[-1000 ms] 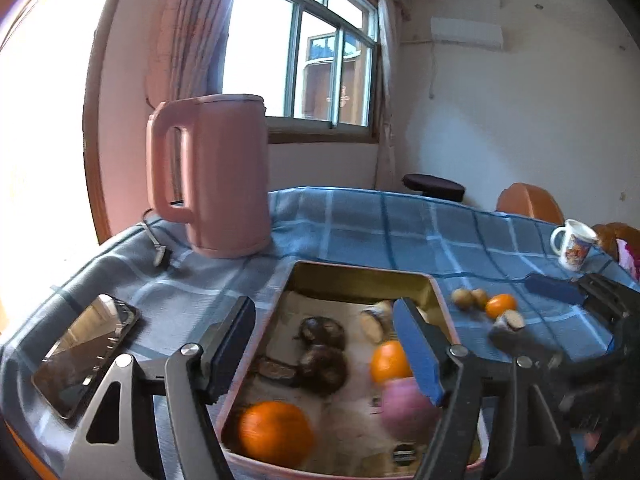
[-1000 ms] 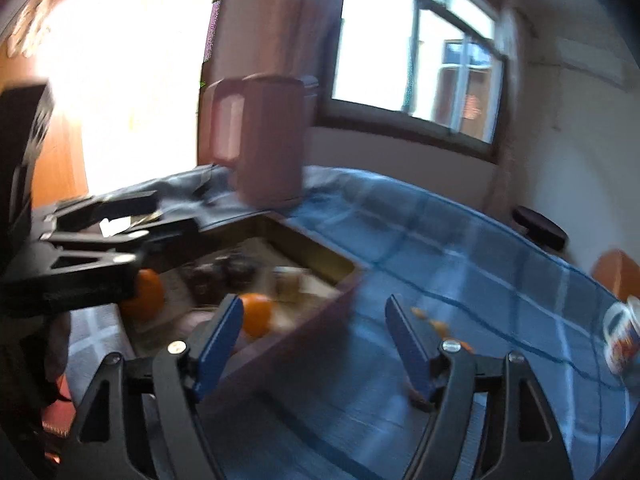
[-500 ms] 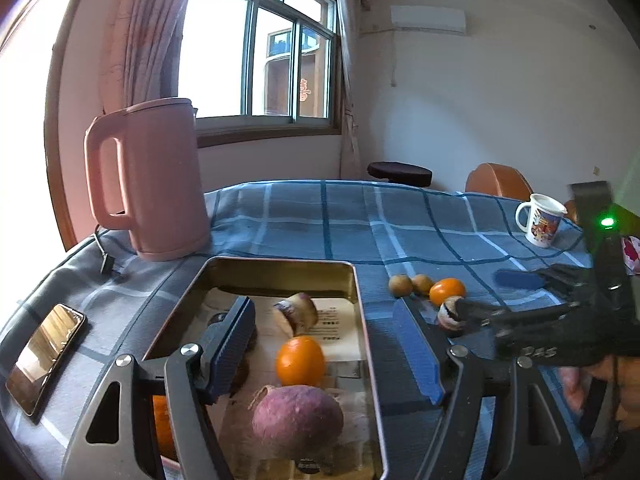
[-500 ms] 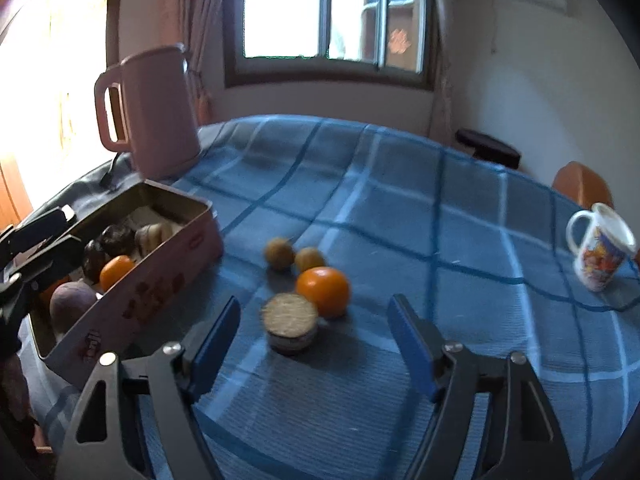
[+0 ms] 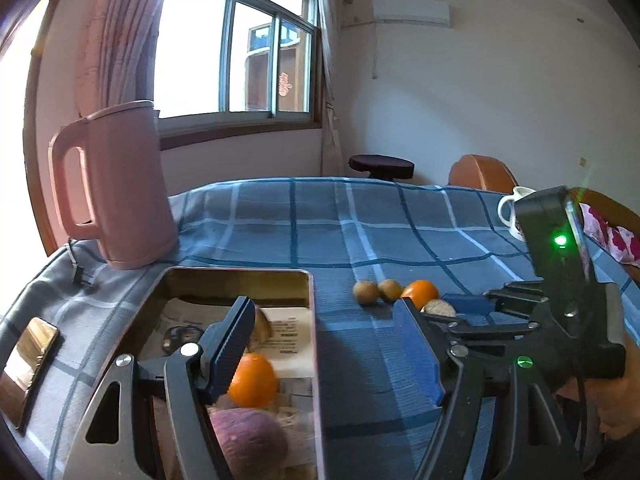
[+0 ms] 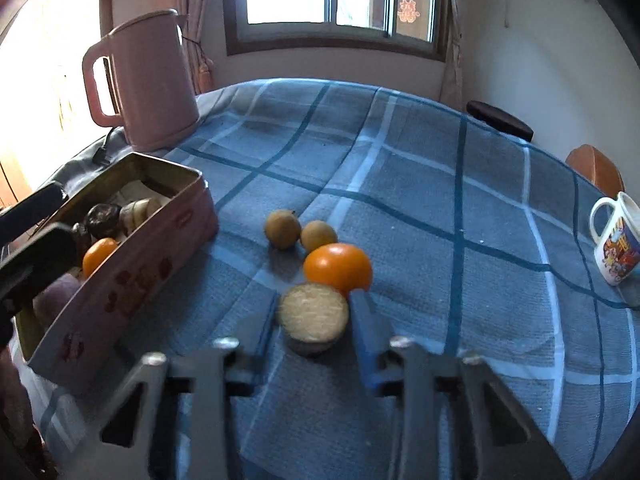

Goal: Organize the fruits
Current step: 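Withdraw both open tools from the tin back over the remaining items, then grasp the round tan cake with the right tool while the left tool grasps an orange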

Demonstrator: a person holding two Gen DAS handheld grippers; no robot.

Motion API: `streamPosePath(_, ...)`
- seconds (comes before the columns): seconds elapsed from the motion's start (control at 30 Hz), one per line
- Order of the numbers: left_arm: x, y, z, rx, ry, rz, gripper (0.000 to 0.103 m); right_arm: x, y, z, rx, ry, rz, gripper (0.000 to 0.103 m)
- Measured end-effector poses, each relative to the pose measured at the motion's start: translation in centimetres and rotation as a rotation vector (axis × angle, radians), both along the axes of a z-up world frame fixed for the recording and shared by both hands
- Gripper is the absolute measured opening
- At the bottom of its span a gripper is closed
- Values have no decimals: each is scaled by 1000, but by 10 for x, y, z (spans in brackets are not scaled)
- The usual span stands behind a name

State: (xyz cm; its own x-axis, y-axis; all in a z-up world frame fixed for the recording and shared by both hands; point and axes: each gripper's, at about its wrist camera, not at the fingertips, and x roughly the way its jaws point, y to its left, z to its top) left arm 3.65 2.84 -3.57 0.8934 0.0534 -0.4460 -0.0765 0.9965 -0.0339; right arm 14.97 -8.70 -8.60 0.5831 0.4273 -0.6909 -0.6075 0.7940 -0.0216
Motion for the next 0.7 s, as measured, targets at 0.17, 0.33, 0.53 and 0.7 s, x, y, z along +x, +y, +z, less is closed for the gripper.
streamPosePath(0.17,13,-11,-5,-30,32,-30,73,5,-18,0,16,6,-29,37)
streamPosePath(0.33,24,-24,-4,-25,44,-55,73,6,-20,2,-2,-30,-49,37)
streamPosePath(0.53,57,-53,-13,-11,106,-109,73,25,-57,6,6,-57,-193,37)
streamPosePath(0.7,96,-67,-26,-35,220,-138,73,37,-87,10,49,-47,-254,37)
